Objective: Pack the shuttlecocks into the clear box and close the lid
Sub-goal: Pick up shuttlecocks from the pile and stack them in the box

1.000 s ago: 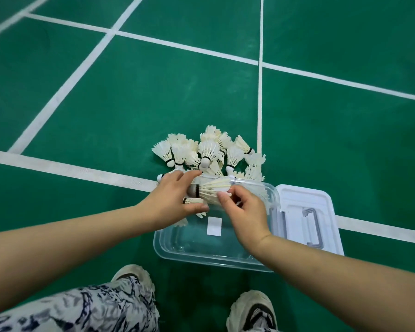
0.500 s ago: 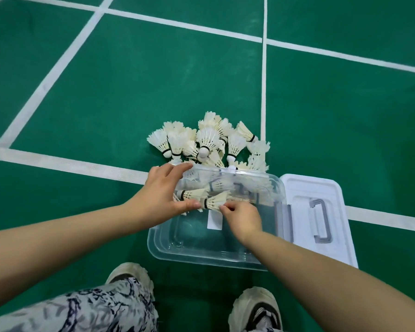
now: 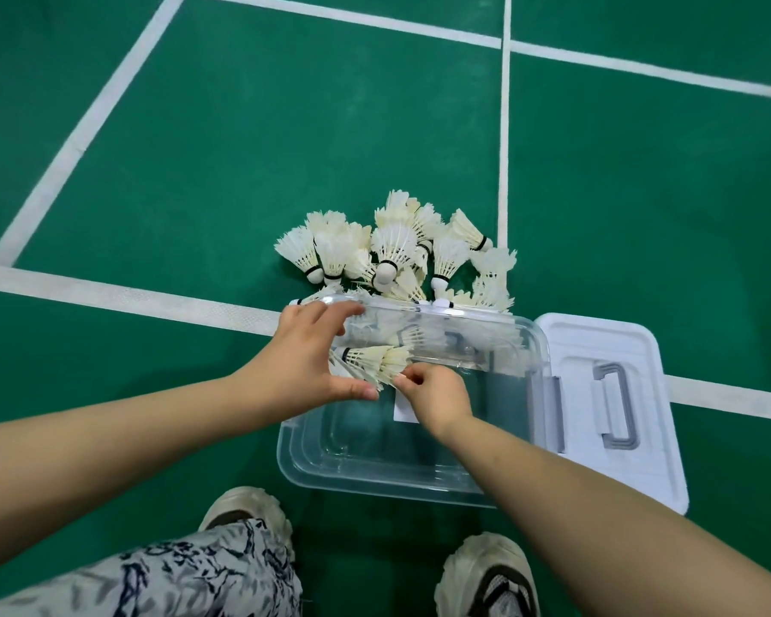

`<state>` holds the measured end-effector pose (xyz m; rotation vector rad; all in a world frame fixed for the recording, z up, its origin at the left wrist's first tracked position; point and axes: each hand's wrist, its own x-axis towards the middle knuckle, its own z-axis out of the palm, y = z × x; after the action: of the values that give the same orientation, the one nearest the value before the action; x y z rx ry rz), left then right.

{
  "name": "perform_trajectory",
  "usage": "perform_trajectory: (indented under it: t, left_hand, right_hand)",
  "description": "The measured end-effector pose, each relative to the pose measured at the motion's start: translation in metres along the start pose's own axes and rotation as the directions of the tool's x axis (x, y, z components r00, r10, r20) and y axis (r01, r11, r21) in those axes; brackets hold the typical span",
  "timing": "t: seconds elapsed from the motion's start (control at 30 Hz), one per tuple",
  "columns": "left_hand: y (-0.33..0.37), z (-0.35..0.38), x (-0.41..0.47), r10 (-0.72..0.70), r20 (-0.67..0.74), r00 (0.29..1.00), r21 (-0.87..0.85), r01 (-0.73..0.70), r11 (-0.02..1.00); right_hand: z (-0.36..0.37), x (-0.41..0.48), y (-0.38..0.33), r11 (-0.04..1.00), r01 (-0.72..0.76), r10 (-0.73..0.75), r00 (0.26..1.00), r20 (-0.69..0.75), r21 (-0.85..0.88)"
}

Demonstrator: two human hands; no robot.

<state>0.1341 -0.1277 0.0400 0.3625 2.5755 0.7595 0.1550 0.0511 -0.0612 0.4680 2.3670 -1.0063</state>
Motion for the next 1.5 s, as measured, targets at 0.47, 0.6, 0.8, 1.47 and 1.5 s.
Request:
perform_trajectory:
  t: [0.47, 0.6, 0.8, 1.47, 1.5]
  left_hand:
    - [0.040, -0.001, -0.007, 0.067, -0.066, 0.996, -0.054, -0.071, 0.996]
    - [0.059, -0.003, -0.008, 0.123, -0.093, 0.988, -0.065, -0.130, 0.989]
    - [0.061, 0.002, -0.017, 0.185, -0.030, 0.982, -0.090, -0.187, 0.978]
    - [0.006, 0.003, 0.000, 0.101, 0.070, 0.992, -0.015, -0.100, 0.995]
    - [0.005, 0.003, 0.002, 0.102, 0.072, 0.992, -0.012, -0.101, 0.995]
  right_hand:
    - [-0.082, -0.087, -0.062, 0.977, 0.003, -0.052, 0.974, 0.222, 0.214]
    - [-0.097, -0.112, -0.062, 0.912, -0.215, 0.076, 0.926, 0.371, 0.349]
    - [-0.093, -0.113, -0.062, 0.841, -0.099, -0.019, 0.977, 0.212, 0.532]
    - [-0.074, -0.005, -0.009, 0.855, 0.073, 0.003, 0.989, 0.145, -0.514]
    - [-0.071, -0.001, -0.009, 0.861, 0.070, 0.015, 0.987, 0.162, -0.503]
